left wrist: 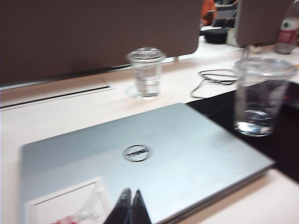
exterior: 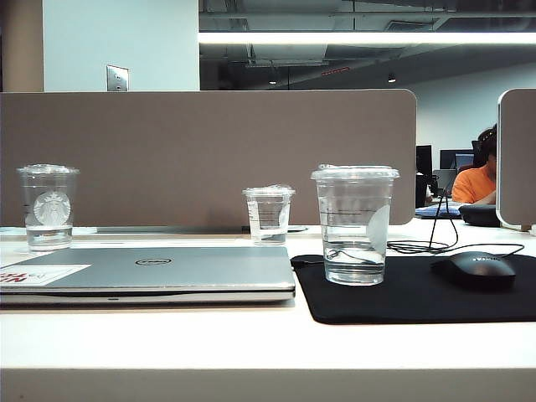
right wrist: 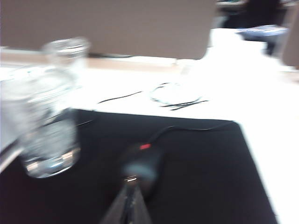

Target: Pick up the coffee cup on the middle and place it on the right side of the laptop.

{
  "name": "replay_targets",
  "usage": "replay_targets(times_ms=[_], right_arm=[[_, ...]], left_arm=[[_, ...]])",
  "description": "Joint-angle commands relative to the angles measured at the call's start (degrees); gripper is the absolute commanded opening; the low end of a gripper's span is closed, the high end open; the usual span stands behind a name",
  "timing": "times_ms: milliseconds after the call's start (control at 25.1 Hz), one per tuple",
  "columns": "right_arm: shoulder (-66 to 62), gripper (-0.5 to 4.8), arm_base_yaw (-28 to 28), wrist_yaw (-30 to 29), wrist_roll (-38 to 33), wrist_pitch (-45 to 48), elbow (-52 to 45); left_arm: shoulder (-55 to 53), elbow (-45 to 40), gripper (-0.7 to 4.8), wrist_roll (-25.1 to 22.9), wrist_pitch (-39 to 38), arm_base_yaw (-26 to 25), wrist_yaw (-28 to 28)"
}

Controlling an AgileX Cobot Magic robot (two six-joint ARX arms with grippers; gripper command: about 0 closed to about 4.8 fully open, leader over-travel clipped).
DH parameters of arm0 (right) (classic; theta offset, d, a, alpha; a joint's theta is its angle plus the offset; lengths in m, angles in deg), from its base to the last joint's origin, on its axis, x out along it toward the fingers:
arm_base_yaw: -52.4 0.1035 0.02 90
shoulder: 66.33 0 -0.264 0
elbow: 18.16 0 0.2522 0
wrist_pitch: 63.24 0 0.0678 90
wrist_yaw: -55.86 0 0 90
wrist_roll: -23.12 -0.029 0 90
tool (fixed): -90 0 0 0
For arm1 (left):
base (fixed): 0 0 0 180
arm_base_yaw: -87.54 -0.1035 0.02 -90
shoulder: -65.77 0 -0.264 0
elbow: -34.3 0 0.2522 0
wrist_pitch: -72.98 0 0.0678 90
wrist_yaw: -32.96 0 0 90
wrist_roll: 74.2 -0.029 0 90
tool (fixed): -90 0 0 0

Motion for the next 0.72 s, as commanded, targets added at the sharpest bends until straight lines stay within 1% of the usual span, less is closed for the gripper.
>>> replay_targets(times_ms=[40, 120, 159, 239, 359, 438, 717], right_arm=[[0.1, -0.04, -0.1, 5.9, 0.2, 1.8, -0.3], [0.1, -0.04, -0.1, 5.9, 0.2, 1.4, -0.3], [0.1, -0.04, -0.1, 5.9, 0.2, 1.0, -0.3], [0.1, -0.04, 0.1, 5.7, 0.2, -0.7, -0.3], [0.1, -0.04, 0.1, 5.7, 0.2, -2.9, -0.3], [0.1, -0.04, 0.1, 5.7, 0.2, -4.3, -0.3], [0.1, -0.04, 0.1, 5.7, 0.2, -4.9, -0.3]], left_arm=[[0.0, 0.2, -0.06, -1.1, -0.1, -5.0, -0.7], [0.0, 0.2, -0.06, -1.1, 0.3, -7.3, -1.2], [0.0, 0.2, -0.06, -0.9, -0.1, -8.3, -2.4], [0.0, 0.2, -0.05, 0.7, -1.7, -8.5, -2.4], [0.0, 0.2, -0.05, 0.6, -3.8, -8.5, -2.3], [0.0, 0.2, -0.05, 3.2, -5.5, -8.5, -0.9], [0.0, 0.2, -0.05, 3.1, -6.1, -8.5, -0.8]])
